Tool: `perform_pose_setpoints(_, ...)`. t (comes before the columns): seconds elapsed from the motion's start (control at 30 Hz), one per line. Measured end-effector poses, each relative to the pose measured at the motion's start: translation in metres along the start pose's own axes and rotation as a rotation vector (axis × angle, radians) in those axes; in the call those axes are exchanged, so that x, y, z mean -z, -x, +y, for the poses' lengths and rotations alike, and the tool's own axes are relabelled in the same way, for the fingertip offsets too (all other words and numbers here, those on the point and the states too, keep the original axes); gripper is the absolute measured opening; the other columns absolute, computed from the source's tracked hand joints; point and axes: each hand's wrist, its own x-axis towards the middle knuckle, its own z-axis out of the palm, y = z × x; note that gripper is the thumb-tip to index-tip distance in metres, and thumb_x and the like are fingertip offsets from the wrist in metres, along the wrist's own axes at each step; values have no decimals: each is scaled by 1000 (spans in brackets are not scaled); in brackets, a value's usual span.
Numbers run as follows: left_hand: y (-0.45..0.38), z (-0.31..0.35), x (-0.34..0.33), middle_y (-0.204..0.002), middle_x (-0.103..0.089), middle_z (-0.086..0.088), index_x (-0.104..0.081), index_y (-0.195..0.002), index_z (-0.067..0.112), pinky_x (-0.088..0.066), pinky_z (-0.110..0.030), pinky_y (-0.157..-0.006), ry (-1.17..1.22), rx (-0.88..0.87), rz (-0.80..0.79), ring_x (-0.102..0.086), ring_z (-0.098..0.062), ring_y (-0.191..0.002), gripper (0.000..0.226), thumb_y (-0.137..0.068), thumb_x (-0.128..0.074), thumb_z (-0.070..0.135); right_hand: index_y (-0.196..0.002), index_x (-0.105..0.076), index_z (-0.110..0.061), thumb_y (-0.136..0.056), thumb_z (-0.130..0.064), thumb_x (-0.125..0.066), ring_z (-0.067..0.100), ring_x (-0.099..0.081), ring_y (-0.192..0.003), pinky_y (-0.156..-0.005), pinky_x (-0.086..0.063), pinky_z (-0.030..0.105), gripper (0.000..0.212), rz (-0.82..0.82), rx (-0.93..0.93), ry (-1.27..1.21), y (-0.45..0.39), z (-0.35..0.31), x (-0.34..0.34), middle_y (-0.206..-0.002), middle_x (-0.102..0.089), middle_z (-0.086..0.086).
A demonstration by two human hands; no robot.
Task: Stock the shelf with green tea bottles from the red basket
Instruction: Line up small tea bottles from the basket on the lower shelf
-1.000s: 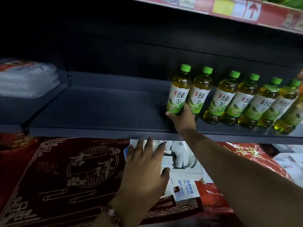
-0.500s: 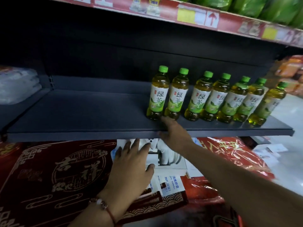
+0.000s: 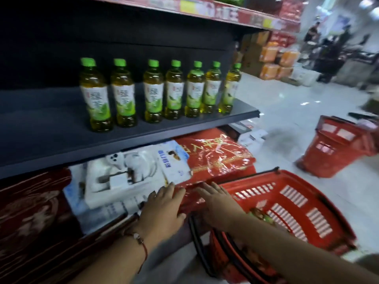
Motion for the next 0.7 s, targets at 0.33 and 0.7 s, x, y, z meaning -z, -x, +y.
perform_pose_setpoints(0.33, -41, 96, -37, -167, -3, -11, -10, -159, 29, -9, -46, -123, -102, -312, -183, -9, -32, -153, 73, -99, -46, 51, -158, -14, -25, -94, -46, -52, 26, -10, -152, -123, -11, 40, 77, -116, -362, -97, 94, 128, -76, -166, -11, 1)
perform_pose_setpoints(0.7, -94, 110, -91, -167, -4, -10, -10, -159, 29, -4, -51, -124, -235, -296, -252, -2, -30, -154, 70, -100, -37, 57, -158, -14, -19, -97, -34, -57, 29, -18, -150, -121, -20, 44, 76, -211, -390, -207, 28, 175, -131, -164, -14, 10)
